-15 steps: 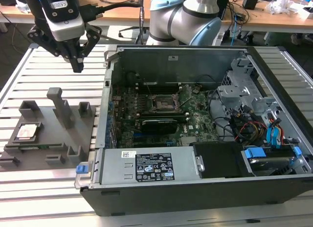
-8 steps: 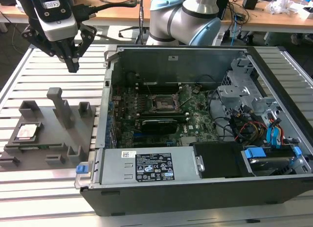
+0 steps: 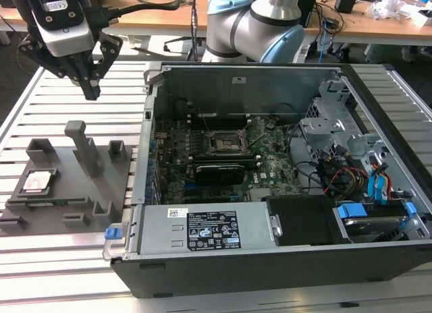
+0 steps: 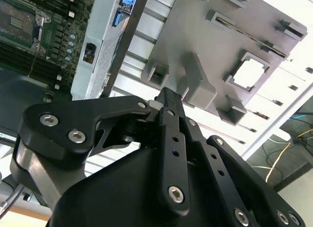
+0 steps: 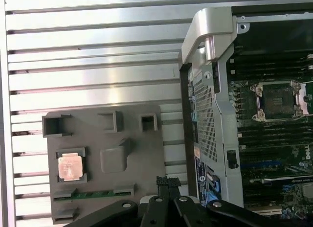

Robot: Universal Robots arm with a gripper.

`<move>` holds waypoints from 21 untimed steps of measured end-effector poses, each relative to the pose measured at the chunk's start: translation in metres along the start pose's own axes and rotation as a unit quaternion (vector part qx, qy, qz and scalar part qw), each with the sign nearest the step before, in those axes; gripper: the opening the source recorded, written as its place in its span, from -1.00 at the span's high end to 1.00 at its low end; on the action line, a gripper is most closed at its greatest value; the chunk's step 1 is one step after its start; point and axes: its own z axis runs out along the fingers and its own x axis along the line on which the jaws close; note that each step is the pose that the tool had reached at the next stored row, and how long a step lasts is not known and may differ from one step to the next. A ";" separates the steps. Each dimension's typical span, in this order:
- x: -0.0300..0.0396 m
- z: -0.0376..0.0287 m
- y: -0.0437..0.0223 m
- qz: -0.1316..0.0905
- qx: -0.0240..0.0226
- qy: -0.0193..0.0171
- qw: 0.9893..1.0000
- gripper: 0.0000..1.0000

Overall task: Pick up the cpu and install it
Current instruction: 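Reach for the cpu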

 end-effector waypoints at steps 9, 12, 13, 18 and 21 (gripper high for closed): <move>0.0097 -0.0002 -0.0007 0.000 0.000 0.000 1.000 0.79; 0.0129 -0.0003 -0.0010 0.000 0.000 0.000 1.000 0.79; 0.0144 -0.0004 -0.0011 0.000 0.000 0.000 1.000 0.79; 0.0195 -0.0005 -0.0014 0.000 0.000 0.000 1.000 0.79; 0.0248 -0.0006 -0.0019 0.000 0.000 0.000 1.000 0.79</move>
